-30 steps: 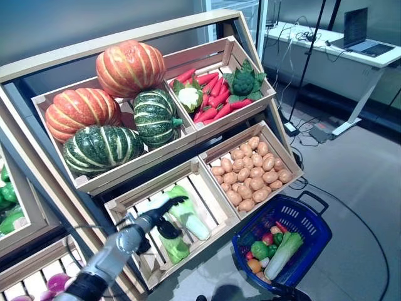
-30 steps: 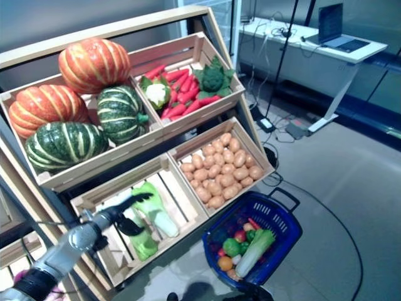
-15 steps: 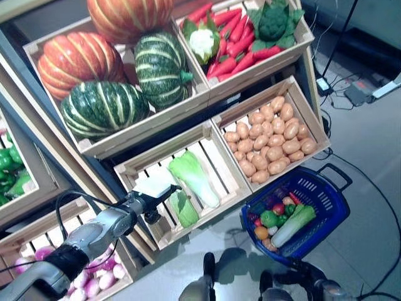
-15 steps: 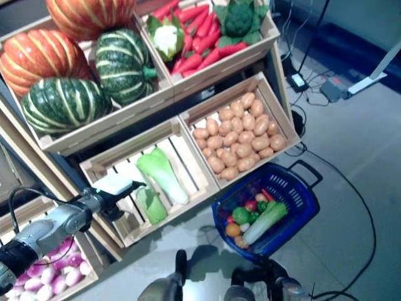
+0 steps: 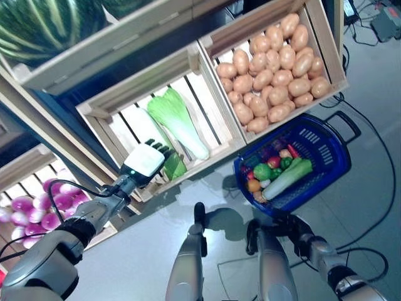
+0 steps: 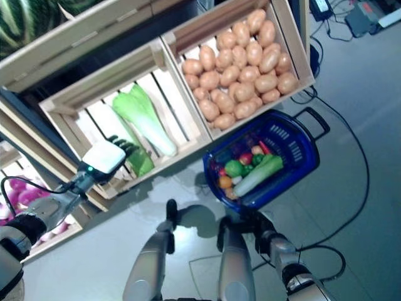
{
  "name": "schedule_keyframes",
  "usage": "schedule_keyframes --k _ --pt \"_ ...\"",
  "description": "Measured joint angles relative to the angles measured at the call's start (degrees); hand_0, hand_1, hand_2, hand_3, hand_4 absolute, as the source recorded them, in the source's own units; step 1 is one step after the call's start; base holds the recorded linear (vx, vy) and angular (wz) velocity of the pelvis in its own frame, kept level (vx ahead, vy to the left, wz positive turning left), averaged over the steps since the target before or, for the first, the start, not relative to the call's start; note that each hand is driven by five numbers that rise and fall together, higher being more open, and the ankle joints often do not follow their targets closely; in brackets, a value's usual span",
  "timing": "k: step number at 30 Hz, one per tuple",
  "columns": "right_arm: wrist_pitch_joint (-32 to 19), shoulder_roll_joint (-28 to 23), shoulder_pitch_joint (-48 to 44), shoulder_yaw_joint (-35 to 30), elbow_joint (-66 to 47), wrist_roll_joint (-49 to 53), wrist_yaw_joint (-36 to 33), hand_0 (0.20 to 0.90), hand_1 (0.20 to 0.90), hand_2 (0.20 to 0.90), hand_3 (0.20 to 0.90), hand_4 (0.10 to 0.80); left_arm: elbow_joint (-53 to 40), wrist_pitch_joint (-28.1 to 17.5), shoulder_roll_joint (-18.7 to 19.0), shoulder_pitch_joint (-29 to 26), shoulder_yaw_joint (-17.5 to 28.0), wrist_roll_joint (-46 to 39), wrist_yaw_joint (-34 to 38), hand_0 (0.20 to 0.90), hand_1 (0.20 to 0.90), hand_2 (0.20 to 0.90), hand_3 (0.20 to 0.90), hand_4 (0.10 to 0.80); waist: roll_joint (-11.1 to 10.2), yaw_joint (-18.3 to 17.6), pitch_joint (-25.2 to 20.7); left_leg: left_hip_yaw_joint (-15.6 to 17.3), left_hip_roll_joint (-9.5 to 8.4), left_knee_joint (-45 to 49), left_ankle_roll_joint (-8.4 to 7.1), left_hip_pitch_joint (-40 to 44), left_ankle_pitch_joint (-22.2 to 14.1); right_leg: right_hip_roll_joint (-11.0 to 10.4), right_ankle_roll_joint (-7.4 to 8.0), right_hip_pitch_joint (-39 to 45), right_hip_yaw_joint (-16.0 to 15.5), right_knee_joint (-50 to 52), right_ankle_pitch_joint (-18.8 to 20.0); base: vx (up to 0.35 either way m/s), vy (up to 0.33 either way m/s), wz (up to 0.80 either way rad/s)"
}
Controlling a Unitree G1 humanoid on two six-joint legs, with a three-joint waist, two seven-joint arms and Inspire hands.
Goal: Put vegetables into the basket
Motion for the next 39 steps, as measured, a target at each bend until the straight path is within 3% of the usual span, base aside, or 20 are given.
schedule_keyframes --k 9,18,35,39 --pt "-0.1 -1.3 -2.3 -0.1 -4.5 4.3 -0.7 0.900 0.900 0.900 0.900 0.800 5.3 2.7 -0.5 -7.4 0.0 3.7 9.8 0.900 0.900 0.900 0.900 0.800 -1.7 -0.4 1.3 0.3 0.45 10.7 -0.25 -10.4 -2.5 -1.0 -0.88 -9.1 0.2 8.8 -2.2 -0.033 0.036 0.04" --pt "-0.1 -4.5 -2.2 -1.5 -8.4 7.0 -0.8 0.900 0.900 0.900 0.900 0.800 5.9 4.8 0.1 -7.4 -0.1 4.9 9.0 0.900 0.900 0.900 0.900 0.800 -2.2 -0.5 1.5 0.4 0.35 15.9 0.03 -17.6 -3.6 -1.3 -0.78 -16.0 1.2 13.1 -3.2 0.013 0.059 0.00" --pt "-0.1 -6.8 -1.9 -2.6 -11.0 8.9 -0.9 0.900 0.900 0.900 0.900 0.800 3.0 4.9 4.2 -7.4 -0.2 8.0 1.6 0.900 0.900 0.900 0.900 0.800 -2.7 -0.8 1.4 0.4 -0.24 17.7 0.52 -22.5 -4.0 -2.3 -0.51 -20.5 1.2 14.1 -3.1 0.001 0.006 0.02" --pt "-0.1 -7.0 -2.3 -2.6 -11.5 8.9 -0.9 0.900 0.900 0.900 0.900 0.800 2.9 5.8 4.6 -7.5 -0.2 8.0 2.6 0.900 0.900 0.900 0.900 0.800 -2.7 -1.1 1.4 0.4 -0.27 18.4 0.69 -24.0 -4.1 -2.4 -0.28 -21.8 1.4 14.5 -3.3 -0.017 0.047 -0.01"
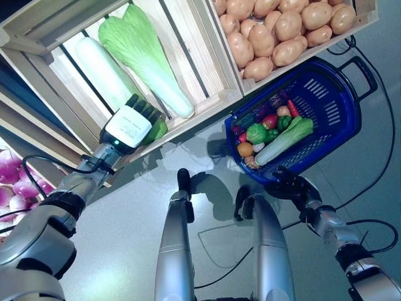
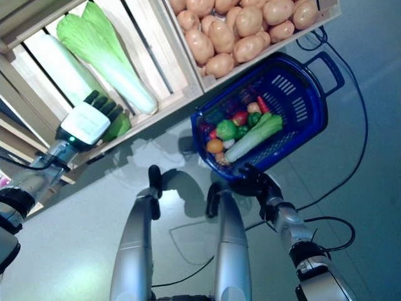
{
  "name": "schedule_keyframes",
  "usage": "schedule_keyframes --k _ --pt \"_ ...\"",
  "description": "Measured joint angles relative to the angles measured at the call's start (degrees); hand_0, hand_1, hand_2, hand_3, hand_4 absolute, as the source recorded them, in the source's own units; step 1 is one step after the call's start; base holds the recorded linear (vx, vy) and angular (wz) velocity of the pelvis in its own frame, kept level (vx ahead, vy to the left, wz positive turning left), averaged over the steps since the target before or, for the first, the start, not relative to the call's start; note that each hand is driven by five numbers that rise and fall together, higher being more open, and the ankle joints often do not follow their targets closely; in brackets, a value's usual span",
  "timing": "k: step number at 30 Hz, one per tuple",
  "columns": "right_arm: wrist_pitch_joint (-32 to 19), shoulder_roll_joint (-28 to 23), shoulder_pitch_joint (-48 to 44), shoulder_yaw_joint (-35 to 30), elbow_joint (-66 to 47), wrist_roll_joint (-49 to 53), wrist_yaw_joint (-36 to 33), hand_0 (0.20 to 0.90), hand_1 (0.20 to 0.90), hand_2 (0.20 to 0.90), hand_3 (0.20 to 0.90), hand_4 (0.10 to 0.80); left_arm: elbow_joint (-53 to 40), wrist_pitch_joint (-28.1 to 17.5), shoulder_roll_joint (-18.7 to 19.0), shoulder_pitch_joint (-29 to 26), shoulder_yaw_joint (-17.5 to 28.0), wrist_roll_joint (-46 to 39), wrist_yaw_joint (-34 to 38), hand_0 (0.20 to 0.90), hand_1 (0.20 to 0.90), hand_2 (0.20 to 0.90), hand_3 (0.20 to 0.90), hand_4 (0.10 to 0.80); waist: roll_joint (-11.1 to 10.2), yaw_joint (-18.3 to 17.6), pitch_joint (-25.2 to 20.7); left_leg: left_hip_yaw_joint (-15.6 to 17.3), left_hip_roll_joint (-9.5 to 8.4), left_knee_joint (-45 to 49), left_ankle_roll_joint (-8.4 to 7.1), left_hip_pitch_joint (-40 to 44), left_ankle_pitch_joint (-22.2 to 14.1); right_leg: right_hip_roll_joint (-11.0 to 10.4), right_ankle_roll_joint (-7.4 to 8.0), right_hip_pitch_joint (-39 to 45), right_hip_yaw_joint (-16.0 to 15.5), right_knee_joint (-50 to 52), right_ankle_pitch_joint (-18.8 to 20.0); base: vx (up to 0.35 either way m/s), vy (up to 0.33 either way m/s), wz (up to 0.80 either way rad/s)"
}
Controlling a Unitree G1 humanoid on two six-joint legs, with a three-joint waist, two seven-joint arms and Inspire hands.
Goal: Put vegetables into the basket
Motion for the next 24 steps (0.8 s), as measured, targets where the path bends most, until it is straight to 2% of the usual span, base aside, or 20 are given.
schedule_keyframes --k 5,15,18,19,20,24 --pt "0.0 -1.7 0.2 0.0 -2.5 0.4 0.0 0.900 0.900 0.900 0.900 0.800 0.1 0.4 0.3 -1.7 -0.3 0.0 3.8 0.900 0.900 0.900 0.900 0.800 -0.1 -0.5 0.0 0.0 -0.02 2.2 0.45 -3.5 -0.3 -0.3 -0.10 -3.0 0.0 1.7 0.0 -0.020 0.009 0.02" --pt "-0.7 -3.2 -0.3 0.0 -3.8 0.7 0.0 0.900 0.900 0.900 0.900 0.800 2.7 0.8 0.2 -5.1 -2.3 0.0 7.0 0.900 0.900 0.900 0.900 0.800 -0.6 -0.9 -0.1 0.1 0.17 5.3 0.84 -7.2 -0.9 -0.5 0.25 -6.3 0.6 4.1 -0.1 -0.003 0.009 0.00" --pt "-0.7 -3.5 -0.4 0.1 -3.9 1.8 0.0 0.900 0.900 0.900 0.900 0.800 2.7 1.2 0.3 -5.8 -2.3 0.0 7.7 0.900 0.900 0.900 0.900 0.800 -1.4 -0.7 -0.1 0.1 0.15 6.3 0.99 -8.3 -1.0 -0.7 0.27 -7.4 0.7 4.7 -0.2 0.000 0.000 0.00" --pt "-0.7 -3.8 -0.4 0.0 -3.8 2.3 0.0 0.900 0.900 0.900 0.900 0.800 2.5 1.3 0.4 -5.9 -2.3 -0.1 7.6 0.474 0.474 0.474 0.474 0.516 -1.4 -0.6 -0.1 0.2 0.12 6.2 1.01 -8.5 -1.0 -0.7 0.29 -7.7 0.9 4.8 -0.2 0.000 0.000 0.00" --pt "-0.7 -4.1 -0.5 0.0 -3.9 2.3 0.0 0.900 0.900 0.900 0.900 0.800 2.4 1.4 0.4 -6.0 -2.3 -0.1 7.6 0.300 0.300 0.300 0.300 0.400 -1.4 -0.6 -0.1 0.2 0.04 6.1 1.01 -8.6 -1.0 -0.7 0.31 -7.8 1.0 4.8 -0.2 0.000 0.000 0.00" --pt "-0.7 -4.2 -1.0 0.0 -3.8 2.4 0.0 0.900 0.900 0.900 0.900 0.800 2.4 2.1 0.4 -6.1 -2.3 -0.3 8.4 0.300 0.300 0.300 0.300 0.400 -1.5 -0.5 -0.1 0.2 0.07 6.5 1.10 -8.8 -1.1 -0.7 0.39 -8.1 1.2 4.9 -0.1 0.001 -0.003 -0.03"
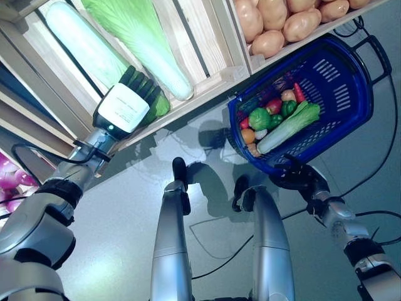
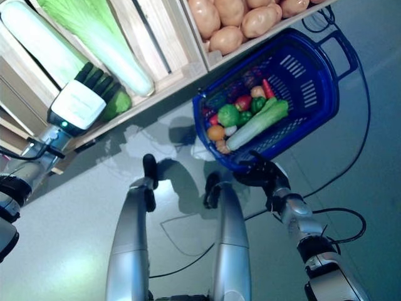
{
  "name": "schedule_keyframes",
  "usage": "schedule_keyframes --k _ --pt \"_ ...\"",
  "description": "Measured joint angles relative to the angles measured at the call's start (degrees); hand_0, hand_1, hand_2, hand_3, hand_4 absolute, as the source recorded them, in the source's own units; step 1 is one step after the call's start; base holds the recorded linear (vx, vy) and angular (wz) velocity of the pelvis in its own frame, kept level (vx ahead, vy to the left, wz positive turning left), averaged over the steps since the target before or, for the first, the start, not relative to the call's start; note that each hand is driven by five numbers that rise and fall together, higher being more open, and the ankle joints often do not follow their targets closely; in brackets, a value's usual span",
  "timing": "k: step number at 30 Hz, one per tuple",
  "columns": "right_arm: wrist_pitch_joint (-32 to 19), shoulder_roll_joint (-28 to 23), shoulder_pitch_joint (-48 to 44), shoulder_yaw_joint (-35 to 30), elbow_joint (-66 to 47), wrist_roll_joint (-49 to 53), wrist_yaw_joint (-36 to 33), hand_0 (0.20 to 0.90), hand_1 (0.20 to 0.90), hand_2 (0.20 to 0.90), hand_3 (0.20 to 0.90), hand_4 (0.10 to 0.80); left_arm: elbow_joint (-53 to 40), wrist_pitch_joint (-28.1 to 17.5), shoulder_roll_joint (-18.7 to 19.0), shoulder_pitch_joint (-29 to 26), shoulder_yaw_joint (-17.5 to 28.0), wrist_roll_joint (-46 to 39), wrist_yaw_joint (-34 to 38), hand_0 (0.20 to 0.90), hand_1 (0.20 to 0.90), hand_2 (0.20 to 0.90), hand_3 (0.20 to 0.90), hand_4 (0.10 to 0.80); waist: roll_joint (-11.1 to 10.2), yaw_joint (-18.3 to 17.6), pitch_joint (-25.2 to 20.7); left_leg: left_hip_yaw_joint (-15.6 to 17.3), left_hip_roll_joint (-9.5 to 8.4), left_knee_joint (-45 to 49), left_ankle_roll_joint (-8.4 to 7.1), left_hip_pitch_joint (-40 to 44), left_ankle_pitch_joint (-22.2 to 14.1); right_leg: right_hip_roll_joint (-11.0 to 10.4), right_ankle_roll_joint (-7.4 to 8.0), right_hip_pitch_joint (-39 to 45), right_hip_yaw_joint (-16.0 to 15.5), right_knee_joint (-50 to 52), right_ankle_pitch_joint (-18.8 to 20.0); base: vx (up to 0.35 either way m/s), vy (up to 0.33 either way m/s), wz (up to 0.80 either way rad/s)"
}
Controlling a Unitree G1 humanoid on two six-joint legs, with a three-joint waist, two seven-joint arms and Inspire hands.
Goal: Put vegetables into the basket
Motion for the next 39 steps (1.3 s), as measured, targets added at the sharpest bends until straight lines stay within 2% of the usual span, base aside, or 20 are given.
schedule_keyframes --k 7,9,16,23,29,35,39 --pt "-0.5 0.4 -0.9 0.1 0.2 0.6 0.0 0.900 0.900 0.900 0.900 0.800 -0.1 0.9 -0.2 -3.2 0.0 -0.2 1.9 0.300 0.300 0.300 0.300 0.400 -0.3 -0.9 -0.1 0.7 -0.17 0.0 0.23 -0.1 -1.1 0.3 0.81 -0.5 1.0 -1.4 0.7 0.009 -0.008 -0.02" --pt "-0.5 0.2 -0.5 0.1 0.1 0.9 0.0 0.900 0.900 0.900 0.900 0.800 -0.4 0.9 -0.2 -2.9 -0.2 -0.2 1.6 0.300 0.300 0.300 0.300 0.400 -0.4 -0.8 -0.1 0.7 -0.19 4.0 0.86 0.0 -4.3 -0.2 0.93 0.0 0.9 -0.9 0.8 -0.008 -0.018 -0.08" --pt "-0.4 0.7 0.6 0.2 0.0 2.0 -0.1 0.900 0.900 0.900 0.900 0.800 -0.7 0.7 -0.2 -1.2 -0.1 -1.8 2.3 0.300 0.300 0.300 0.300 0.400 -0.4 -0.4 0.0 1.4 -0.10 0.9 0.35 3.3 -3.9 0.0 0.85 2.8 0.7 -3.3 1.2 0.039 -0.009 0.00" --pt "-0.4 3.2 4.0 0.1 0.2 2.0 -1.1 0.900 0.900 0.900 0.900 0.800 -2.4 -1.4 -0.3 2.7 0.8 -3.8 4.8 0.300 0.300 0.300 0.300 0.400 -0.4 -0.6 0.0 1.2 -0.14 -5.8 -0.50 11.5 -2.3 0.6 0.82 10.8 -0.9 -9.1 1.8 0.058 -0.025 0.02" --pt "-0.5 5.0 7.2 0.0 -0.1 1.9 -1.6 0.900 0.900 0.900 0.900 0.800 -8.1 -3.8 -0.4 9.2 6.7 -5.0 6.9 0.300 0.300 0.300 0.300 0.400 -0.4 -0.6 0.0 0.9 -0.27 -11.1 -0.86 20.0 -1.6 0.9 1.00 19.4 -2.1 -13.8 1.9 0.084 -0.039 0.03" --pt "-1.0 5.3 8.4 -1.8 -2.3 1.9 -2.4 0.900 0.900 0.900 0.900 0.800 -12.1 -5.5 -0.5 12.4 10.5 -7.1 8.4 0.300 0.300 0.300 0.300 0.400 -0.4 0.0 0.0 0.1 -0.64 -14.6 -1.25 22.9 0.0 1.1 0.96 21.9 -2.7 -15.5 2.1 0.041 -0.037 0.08" --pt "-1.2 6.6 10.9 -2.3 -4.0 1.9 -3.0 0.900 0.900 0.900 0.900 0.800 -17.7 -6.6 -0.6 18.1 15.5 -9.2 8.8 0.300 0.300 0.300 0.300 0.400 -0.4 0.2 0.0 -0.1 -0.67 -17.8 -1.59 26.4 1.1 1.3 0.88 25.1 -3.4 -17.5 2.3 0.037 -0.039 0.04"
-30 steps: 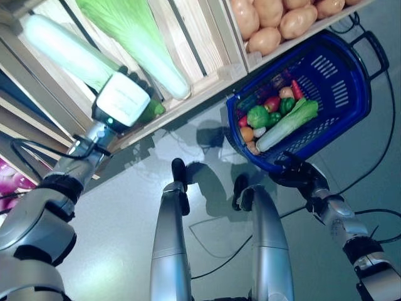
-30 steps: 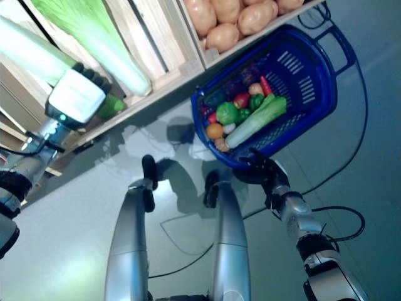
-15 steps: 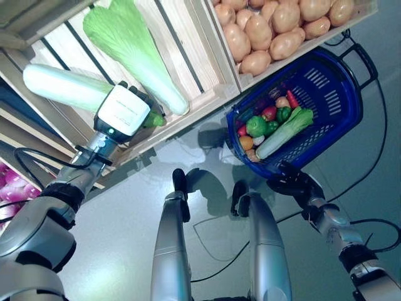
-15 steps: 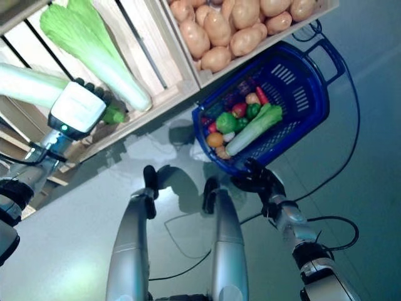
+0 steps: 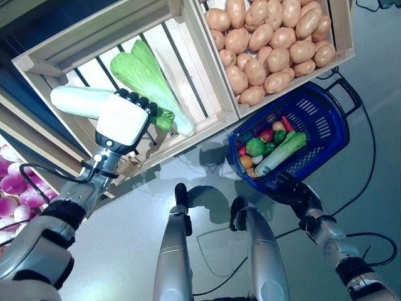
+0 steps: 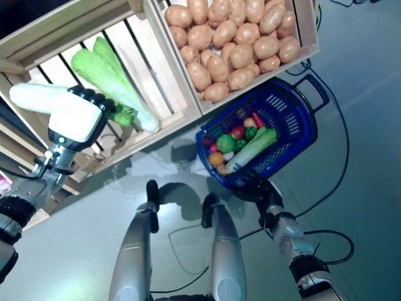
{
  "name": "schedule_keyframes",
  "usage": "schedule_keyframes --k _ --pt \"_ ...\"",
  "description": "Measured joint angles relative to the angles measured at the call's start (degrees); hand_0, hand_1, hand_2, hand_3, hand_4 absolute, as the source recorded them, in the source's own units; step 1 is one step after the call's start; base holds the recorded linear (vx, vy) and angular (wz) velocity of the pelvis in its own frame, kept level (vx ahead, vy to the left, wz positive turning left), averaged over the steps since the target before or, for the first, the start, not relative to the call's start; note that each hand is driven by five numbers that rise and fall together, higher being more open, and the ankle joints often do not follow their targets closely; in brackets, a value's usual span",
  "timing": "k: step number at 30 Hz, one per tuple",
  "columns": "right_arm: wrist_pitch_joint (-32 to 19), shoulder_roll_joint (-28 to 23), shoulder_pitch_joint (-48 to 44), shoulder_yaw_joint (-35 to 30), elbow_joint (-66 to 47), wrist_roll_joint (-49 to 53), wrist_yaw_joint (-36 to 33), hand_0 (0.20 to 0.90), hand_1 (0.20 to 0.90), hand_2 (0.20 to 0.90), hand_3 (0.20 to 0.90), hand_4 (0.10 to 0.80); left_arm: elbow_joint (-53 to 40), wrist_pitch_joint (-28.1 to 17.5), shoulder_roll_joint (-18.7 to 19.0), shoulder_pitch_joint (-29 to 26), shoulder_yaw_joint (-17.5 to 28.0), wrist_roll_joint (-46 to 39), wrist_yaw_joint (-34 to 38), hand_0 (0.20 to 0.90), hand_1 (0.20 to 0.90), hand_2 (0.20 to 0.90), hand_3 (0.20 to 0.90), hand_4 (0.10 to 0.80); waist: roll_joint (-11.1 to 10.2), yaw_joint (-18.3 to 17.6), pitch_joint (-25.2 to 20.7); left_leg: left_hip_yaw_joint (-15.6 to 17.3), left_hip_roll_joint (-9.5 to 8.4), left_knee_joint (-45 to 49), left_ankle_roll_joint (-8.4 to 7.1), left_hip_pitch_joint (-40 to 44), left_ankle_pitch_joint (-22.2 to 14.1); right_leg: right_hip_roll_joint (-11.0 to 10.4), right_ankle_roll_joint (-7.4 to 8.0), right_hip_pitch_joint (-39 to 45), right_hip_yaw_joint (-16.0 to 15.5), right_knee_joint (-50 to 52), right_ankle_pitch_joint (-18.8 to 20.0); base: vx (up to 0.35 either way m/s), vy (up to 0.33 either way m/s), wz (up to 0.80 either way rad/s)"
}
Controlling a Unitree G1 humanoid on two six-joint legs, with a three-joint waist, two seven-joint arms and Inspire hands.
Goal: Put vegetables into the basket
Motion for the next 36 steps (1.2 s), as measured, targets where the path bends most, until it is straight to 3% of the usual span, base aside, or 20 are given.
schedule_keyframes --k 3,6,8,13,17,22,27,31,36 --pt "-0.3 0.8 2.9 -0.1 -1.2 0.0 -0.2 0.900 0.900 0.900 0.900 0.800 -4.9 -1.9 0.0 2.9 3.2 -0.5 0.1 0.300 0.300 0.300 0.300 0.400 0.0 1.3 0.0 -0.1 0.01 -3.2 -0.07 3.1 1.0 0.1 -0.01 2.7 -0.7 -2.1 0.3 0.067 -0.041 0.04" --pt "-1.1 2.7 5.8 -1.1 -2.3 -0.2 -0.5 0.900 0.900 0.900 0.900 0.800 -10.4 -6.3 -1.6 8.0 9.2 -5.9 0.2 0.300 0.300 0.300 0.300 0.400 0.1 2.3 0.0 0.0 -0.08 -7.2 0.03 6.9 2.2 0.4 0.41 6.0 -1.0 -5.0 0.8 0.096 -0.039 0.03" --pt "-1.8 4.5 7.6 -2.3 -3.0 -1.6 -0.5 0.900 0.900 0.900 0.900 0.800 -14.5 -10.1 -5.5 12.0 15.2 -11.0 -0.2 0.300 0.300 0.300 0.300 0.400 0.2 2.8 -0.1 0.0 -0.21 -10.1 0.21 10.0 2.9 0.4 0.86 9.0 -1.6 -7.5 1.2 0.140 -0.049 0.07" --pt "-2.9 5.6 11.5 -3.7 -7.5 -4.8 -0.5 0.900 0.900 0.900 0.900 0.800 -22.6 -14.5 -16.1 17.6 23.7 -27.1 -6.5 0.300 0.300 0.300 0.300 0.400 1.8 4.8 -1.1 -0.6 -0.63 -15.2 0.90 15.4 3.8 0.5 2.10 14.9 -2.7 -12.7 2.1 0.106 -0.040 0.09" --pt "-3.6 8.1 12.5 -6.9 -12.4 -6.9 -0.4 0.900 0.900 0.900 0.900 0.800 -28.4 -16.5 -23.7 23.3 28.3 -46.8 -20.4 0.300 0.300 0.300 0.300 0.400 3.2 5.3 -2.4 -1.3 -0.89 -19.1 1.47 19.9 4.4 0.6 3.08 20.6 -4.1 -17.9 3.2 0.126 -0.034 0.11" --pt "-4.1 9.2 14.0 -8.6 -18.1 -9.0 0.6 0.900 0.900 0.900 0.900 0.800 -30.9 -16.7 -27.5 28.4 28.1 -66.0 -36.0 0.300 0.300 0.300 0.300 0.400 3.1 5.5 -6.9 -1.5 -1.02 -22.0 2.15 23.6 4.3 1.1 4.42 26.4 -5.3 -24.7 5.0 0.123 0.003 0.06" --pt "-4.1 9.3 16.2 -9.1 -22.2 -9.0 2.9 0.900 0.900 0.900 0.900 0.800 -33.4 -13.9 -29.4 31.2 27.1 -84.0 -48.1 0.300 0.300 0.300 0.300 0.400 2.2 5.4 -11.2 -1.1 -1.51 -24.8 2.95 27.9 4.1 1.6 5.70 32.7 -5.3 -31.7 7.6 0.100 0.025 0.00" --pt "-3.3 9.2 18.3 -9.0 -23.4 -8.4 5.4 0.900 0.900 0.900 0.900 0.800 -33.4 -9.5 -29.6 31.8 25.5 -90.0 -52.9 0.300 0.300 0.300 0.300 0.400 1.6 5.2 -14.7 -0.5 -1.72 -26.6 3.33 29.9 4.2 2.1 6.24 36.1 -5.3 -36.8 9.7 0.072 0.014 -0.03" --pt "0.7 8.9 18.2 -8.7 -28.4 -3.7 10.7 0.900 0.900 0.900 0.900 0.800 -33.4 -4.0 -29.7 31.8 22.6 -93.7 -57.7 0.300 0.300 0.300 0.300 0.400 1.9 4.5 -15.5 0.1 -1.89 -27.2 3.54 31.6 4.2 2.6 6.46 39.4 -5.1 -41.4 12.0 0.029 0.004 -0.04"
